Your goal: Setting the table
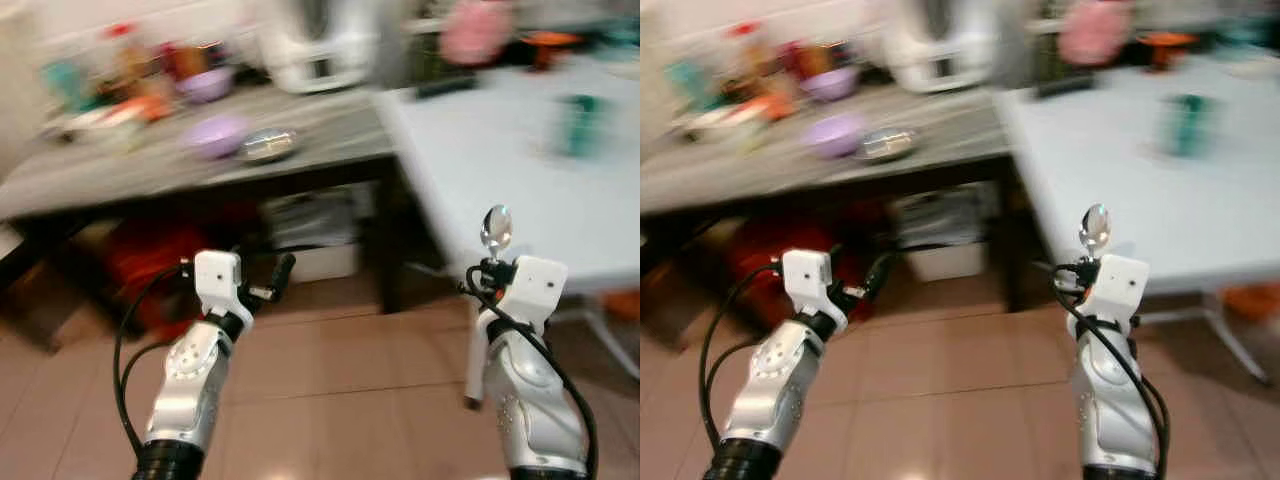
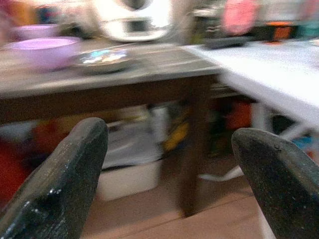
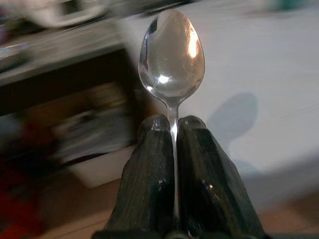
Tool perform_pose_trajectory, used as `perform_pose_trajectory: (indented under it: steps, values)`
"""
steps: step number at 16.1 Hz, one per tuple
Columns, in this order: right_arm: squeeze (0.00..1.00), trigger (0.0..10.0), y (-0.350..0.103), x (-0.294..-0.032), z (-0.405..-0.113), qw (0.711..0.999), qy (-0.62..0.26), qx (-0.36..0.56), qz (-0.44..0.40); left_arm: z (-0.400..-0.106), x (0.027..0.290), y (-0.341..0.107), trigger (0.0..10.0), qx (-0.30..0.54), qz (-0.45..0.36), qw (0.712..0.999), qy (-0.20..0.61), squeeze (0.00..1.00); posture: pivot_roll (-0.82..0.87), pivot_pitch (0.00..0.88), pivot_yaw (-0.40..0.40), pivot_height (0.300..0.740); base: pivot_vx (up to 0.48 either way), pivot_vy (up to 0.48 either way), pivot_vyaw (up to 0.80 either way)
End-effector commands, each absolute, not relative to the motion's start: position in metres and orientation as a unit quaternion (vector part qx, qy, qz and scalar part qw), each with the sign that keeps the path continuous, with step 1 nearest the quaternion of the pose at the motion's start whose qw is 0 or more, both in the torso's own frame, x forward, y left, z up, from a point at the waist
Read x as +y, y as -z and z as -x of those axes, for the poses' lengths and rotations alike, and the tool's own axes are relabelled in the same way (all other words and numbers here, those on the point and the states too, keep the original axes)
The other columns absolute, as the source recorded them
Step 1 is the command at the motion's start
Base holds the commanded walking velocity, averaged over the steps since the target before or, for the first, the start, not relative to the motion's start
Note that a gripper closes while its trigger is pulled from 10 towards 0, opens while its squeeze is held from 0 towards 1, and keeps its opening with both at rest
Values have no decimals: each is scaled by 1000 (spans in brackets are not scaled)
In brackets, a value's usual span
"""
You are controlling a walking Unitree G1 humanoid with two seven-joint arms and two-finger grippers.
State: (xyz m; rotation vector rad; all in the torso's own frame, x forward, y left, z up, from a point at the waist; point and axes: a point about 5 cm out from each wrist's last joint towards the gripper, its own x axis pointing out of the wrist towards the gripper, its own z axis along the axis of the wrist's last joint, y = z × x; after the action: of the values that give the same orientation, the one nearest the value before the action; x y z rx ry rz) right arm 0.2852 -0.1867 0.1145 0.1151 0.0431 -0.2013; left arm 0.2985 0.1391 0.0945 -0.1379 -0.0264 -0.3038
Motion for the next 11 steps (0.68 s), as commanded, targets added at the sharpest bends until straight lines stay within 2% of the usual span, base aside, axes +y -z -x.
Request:
perform_pose_trajectory:
  steps: [1, 3, 4, 10, 11]
  values:
    - [0, 10000, -119, -177, -287, 994, 83, 11, -63, -299, 150, -94, 10000, -12, 60, 989, 131, 0, -87, 0, 154, 740, 0, 480, 538]
    - [0, 10000, -119, -178, -287, 995, 82, 11, -63, -298, 150, -94, 10000, -12, 60, 990, 130, 0, -86, 0, 153, 740, 0, 463, 541]
    - [0, 10000, -119, -178, -287, 995, 81, 11, -63, -298, 150, -95, 10000, -18, 61, 990, 128, 0, -85, 0, 152, 740, 0, 0, 531]
    - [0, 10000, -119, -180, -285, 994, 87, 10, -62, -291, 146, -94, 10000, -17, 66, 984, 165, 0, -83, 0, 143, 740, 0, 0, 0]
    - [0, 10000, -119, -181, -284, 994, 87, 12, -64, -289, 145, -94, 10000, -18, 68, 983, 170, 0, -84, 0, 143, 740, 262, 0, 0]
